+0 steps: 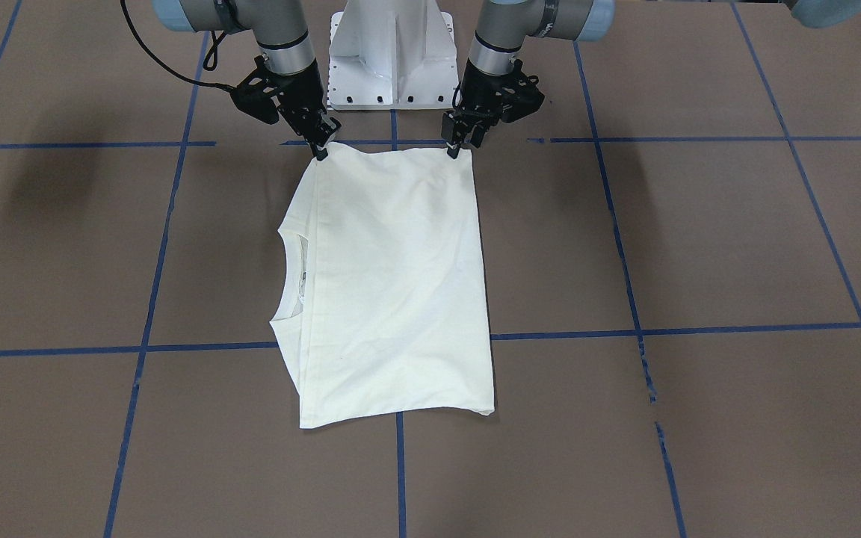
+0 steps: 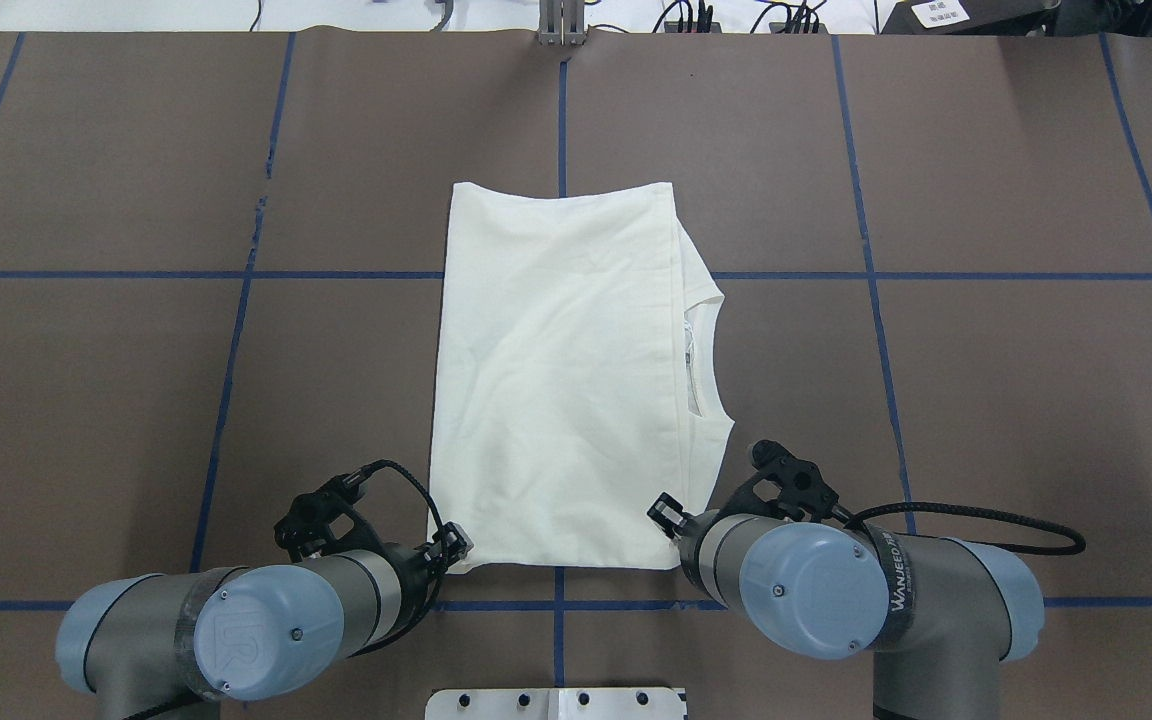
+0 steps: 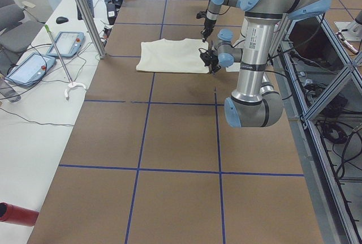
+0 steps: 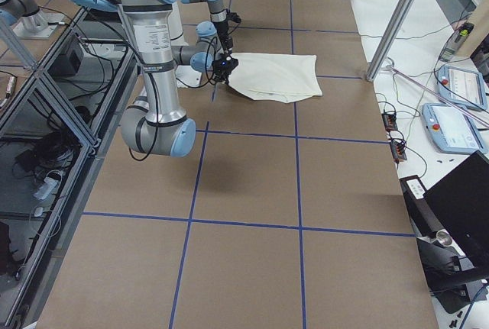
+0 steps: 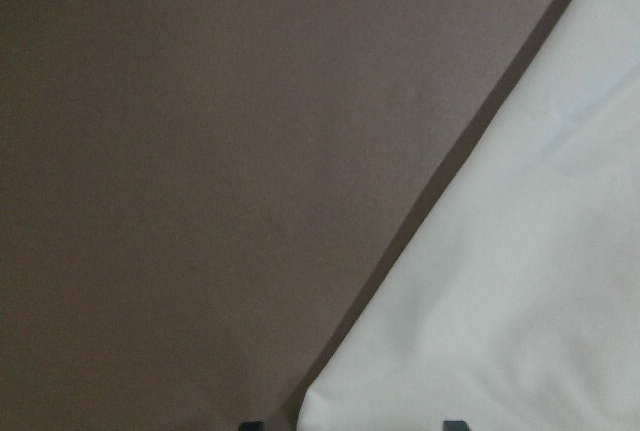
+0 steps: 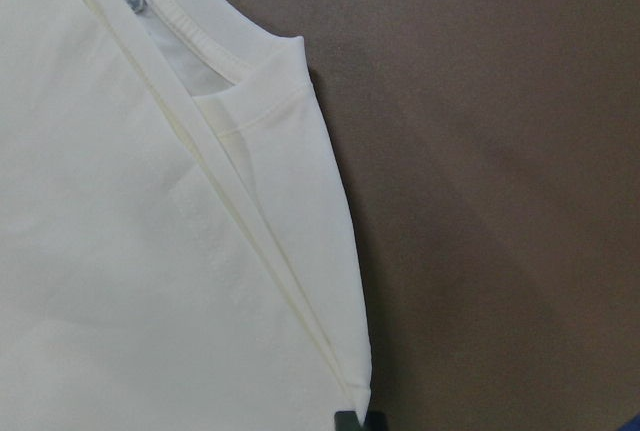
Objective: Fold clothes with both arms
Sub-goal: 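Move the left gripper to the near edge beside the right gripper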
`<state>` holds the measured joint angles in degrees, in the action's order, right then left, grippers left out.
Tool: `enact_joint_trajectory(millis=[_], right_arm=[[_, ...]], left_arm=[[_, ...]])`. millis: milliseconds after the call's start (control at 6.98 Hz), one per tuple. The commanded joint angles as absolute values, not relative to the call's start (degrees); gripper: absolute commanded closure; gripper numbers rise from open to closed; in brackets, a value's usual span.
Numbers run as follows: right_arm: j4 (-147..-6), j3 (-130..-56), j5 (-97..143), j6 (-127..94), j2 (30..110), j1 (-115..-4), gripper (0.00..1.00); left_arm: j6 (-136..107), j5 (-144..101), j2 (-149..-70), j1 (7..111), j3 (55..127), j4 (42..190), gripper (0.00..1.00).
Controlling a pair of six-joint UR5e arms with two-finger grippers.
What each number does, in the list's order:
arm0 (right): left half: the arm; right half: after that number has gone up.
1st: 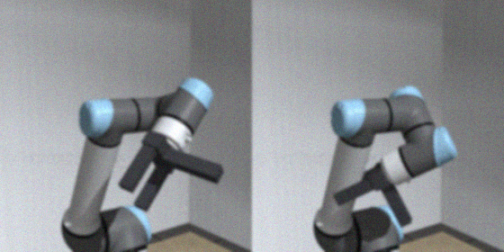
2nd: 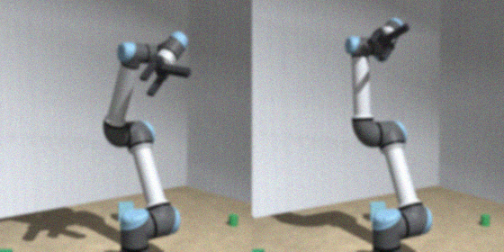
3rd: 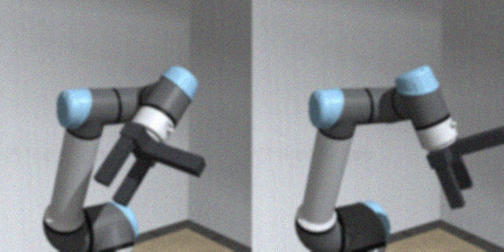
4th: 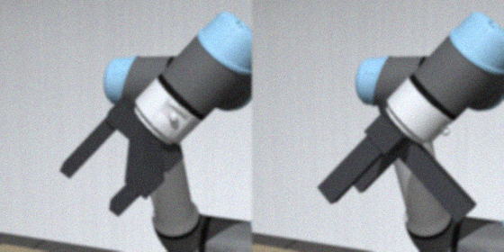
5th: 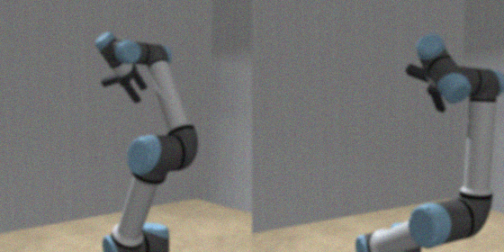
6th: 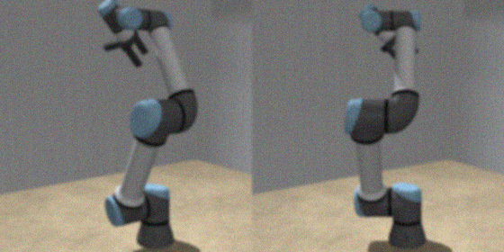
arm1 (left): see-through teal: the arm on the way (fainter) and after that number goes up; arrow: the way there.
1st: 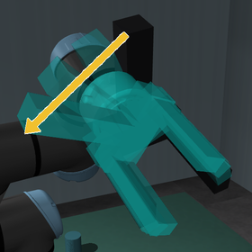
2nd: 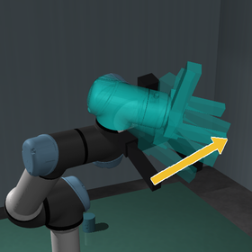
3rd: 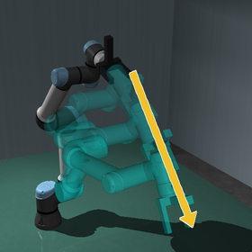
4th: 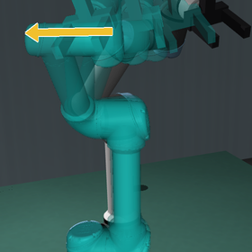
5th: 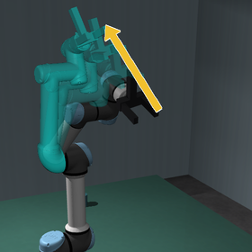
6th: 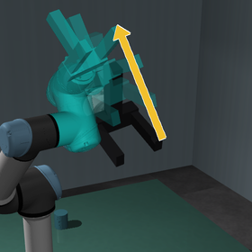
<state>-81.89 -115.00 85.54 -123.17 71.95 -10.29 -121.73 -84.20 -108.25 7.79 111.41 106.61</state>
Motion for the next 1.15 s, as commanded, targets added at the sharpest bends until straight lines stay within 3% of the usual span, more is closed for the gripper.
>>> enact_joint_trajectory(millis=[0,573,716,859,1003], right_arm=[[-81.8,-115.1,85.6,-123.1,71.9,-10.3,1.0],[-81.8,-115.1,85.6,-123.2,71.9,-10.3,1.0],[-81.8,-115.2,85.6,-123.1,71.9,-10.3,1.0],[-81.9,-115.3,85.6,-123.1,72.0,-10.4,1.0],[-81.8,-115.3,85.6,-123.1,72.0,-10.3,1.0]], left_arm=[[-121.7,-84.2,-108.5,7.5,111.3,106.5,0.45],[-120.9,-84.0,-108.4,8.0,110.4,106.6,0.49],[-120.9,-84.0,-108.5,8.2,110.5,106.6,0.62],[-121.0,-84.1,-108.5,8.2,110.5,106.5,1.0],[-121.0,-84.1,-108.5,8.3,110.5,106.5,1.0]])
